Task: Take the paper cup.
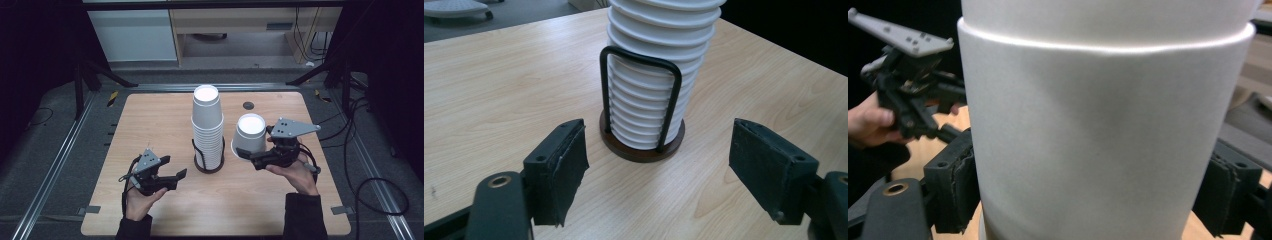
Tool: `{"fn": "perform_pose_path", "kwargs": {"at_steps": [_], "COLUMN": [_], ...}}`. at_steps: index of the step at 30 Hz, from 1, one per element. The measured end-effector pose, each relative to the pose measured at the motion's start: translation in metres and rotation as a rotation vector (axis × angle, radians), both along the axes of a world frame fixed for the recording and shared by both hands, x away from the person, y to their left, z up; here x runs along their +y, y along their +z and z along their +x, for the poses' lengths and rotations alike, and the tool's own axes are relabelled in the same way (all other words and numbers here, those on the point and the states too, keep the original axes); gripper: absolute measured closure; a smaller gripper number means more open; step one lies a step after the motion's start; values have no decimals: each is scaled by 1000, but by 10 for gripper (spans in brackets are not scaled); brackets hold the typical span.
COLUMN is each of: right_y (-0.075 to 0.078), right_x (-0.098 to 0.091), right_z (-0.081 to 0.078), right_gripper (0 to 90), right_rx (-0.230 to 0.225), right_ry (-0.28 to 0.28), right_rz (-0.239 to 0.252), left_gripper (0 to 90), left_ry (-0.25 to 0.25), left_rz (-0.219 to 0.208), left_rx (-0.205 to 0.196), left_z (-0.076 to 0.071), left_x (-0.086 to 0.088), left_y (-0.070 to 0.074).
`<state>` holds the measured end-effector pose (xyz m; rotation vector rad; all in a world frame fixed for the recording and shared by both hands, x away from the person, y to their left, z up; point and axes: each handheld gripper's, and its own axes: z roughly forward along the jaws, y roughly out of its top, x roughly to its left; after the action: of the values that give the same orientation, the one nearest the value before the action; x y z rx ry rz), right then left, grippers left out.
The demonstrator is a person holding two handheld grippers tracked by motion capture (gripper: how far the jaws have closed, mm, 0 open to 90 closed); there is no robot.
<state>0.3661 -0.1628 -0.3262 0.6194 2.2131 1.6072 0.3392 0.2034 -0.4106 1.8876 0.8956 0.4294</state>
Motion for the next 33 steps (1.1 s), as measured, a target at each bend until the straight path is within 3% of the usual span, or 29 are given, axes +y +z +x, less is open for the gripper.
{"fn": "perform_pose_path", "kwargs": {"at_steps": [5, 12, 18, 24, 33], "right_y": [-12, -35, -51, -60, -75], "right_x": [1, 6, 12, 17, 35], "right_z": [-2, -5, -6, -7, -6], "right_gripper": [155, 155, 155, 155, 155], "right_rx": [15, 51, 87, 101, 126], "right_ry": [35, 113, 158, 211, 289], "right_rz": [-14, -78, -131, -160, -216], "left_gripper": [222, 219, 218, 215, 209], "left_ry": [-31, -67, -103, -178, -252], "left_rz": [0, 36, 25, 5, 12], "left_rx": [5, 10, 14, 6, -5], "left_z": [-1, -2, -3, -6, -9], "left_x": [-1, -6, -7, -11, -17], "left_y": [1, 0, 1, 4, 8]}}
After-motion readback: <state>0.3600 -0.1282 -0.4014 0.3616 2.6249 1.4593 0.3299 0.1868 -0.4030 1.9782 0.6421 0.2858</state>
